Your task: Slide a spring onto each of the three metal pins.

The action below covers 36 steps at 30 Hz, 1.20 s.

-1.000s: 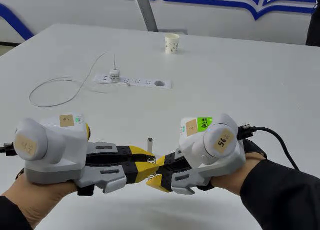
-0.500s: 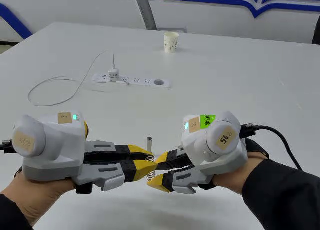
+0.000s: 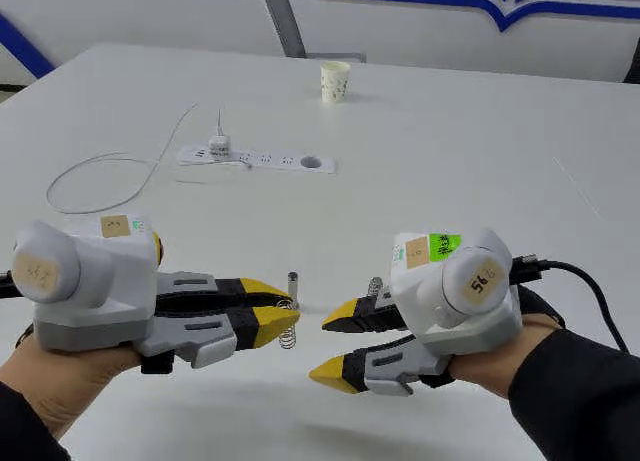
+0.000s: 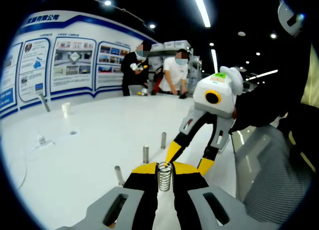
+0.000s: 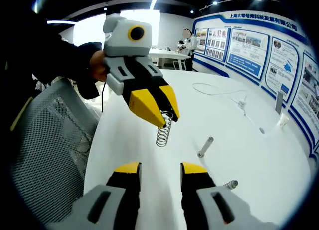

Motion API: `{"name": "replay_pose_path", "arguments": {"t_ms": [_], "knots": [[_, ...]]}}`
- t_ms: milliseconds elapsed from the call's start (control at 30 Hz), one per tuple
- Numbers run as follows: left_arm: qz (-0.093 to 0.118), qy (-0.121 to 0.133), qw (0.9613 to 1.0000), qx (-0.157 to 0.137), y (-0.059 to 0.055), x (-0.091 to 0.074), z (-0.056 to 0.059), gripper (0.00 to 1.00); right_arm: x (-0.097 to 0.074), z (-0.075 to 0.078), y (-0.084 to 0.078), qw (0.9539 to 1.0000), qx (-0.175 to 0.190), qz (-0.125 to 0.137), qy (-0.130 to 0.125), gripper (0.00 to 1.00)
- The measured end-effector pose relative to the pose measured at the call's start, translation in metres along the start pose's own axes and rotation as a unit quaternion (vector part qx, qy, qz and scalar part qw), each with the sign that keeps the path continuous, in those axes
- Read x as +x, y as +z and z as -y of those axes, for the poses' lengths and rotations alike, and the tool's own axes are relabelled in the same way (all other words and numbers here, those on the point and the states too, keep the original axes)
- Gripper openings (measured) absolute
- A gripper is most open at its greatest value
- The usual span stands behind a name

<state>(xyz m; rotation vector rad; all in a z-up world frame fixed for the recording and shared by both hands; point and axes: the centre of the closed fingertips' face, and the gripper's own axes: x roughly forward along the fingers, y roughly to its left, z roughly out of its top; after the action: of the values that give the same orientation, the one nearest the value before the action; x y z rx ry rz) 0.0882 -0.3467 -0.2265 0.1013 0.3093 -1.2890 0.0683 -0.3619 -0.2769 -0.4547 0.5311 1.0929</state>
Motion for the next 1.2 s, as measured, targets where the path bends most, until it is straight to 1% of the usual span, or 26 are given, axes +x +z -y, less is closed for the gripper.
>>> {"name": "replay_pose_path", "arguments": {"t_ms": [67,333,467,700,800,1000,1133,1200], "knots": [[0.001,0.004,1.0000,-0.001,0.001,0.000,-0.004,0.09,-0.002,0.002,-0.002,1.0000,0.005,0.002,-0.006,0.35],[0.000,0.022,0.9997,-0.009,0.000,0.001,-0.021,0.09,-0.015,0.007,-0.009,0.9993,0.024,0.008,-0.027,0.39],[0.000,0.027,0.9996,-0.011,0.002,0.003,-0.026,0.09,-0.022,0.008,-0.015,0.9989,0.030,0.007,-0.035,0.40],[-0.003,0.033,0.9994,-0.008,0.004,0.008,-0.037,0.09,-0.038,0.011,-0.026,0.9970,0.051,0.011,-0.057,0.40],[-0.002,0.035,0.9993,-0.006,0.007,0.009,-0.042,0.09,-0.047,0.012,-0.030,0.9957,0.061,0.015,-0.068,0.41],[0.002,0.042,0.9991,-0.006,0.014,0.012,-0.055,0.09,-0.062,0.017,-0.046,0.9919,0.086,0.015,-0.092,0.41],[0.001,0.044,0.9990,-0.002,0.015,0.015,-0.062,0.09,-0.071,0.018,-0.054,0.9895,0.098,0.016,-0.105,0.41],[0.001,0.047,0.9989,-0.001,0.016,0.016,-0.066,0.09,-0.077,0.020,-0.057,0.9875,0.106,0.020,-0.115,0.42]]}}
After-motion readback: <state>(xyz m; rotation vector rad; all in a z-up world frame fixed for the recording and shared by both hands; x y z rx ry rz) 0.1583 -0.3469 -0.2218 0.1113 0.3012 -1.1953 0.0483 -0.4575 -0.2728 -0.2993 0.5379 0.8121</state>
